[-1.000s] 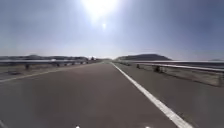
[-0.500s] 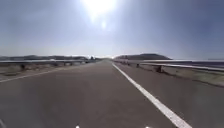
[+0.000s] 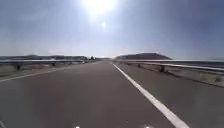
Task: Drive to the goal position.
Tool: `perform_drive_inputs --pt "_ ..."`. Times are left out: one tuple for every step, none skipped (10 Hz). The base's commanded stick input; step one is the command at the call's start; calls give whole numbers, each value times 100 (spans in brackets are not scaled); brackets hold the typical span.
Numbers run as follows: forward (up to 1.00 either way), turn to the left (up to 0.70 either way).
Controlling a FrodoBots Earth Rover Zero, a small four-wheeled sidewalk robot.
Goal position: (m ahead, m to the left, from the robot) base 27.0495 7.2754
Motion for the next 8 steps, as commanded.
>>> perform_drive_inputs --pt "70 0" --pt "70 0" --pt "70 0" --pt "70 0" --pt "70 0" --pt "70 0" --pt "70 0" --pt "70 0"
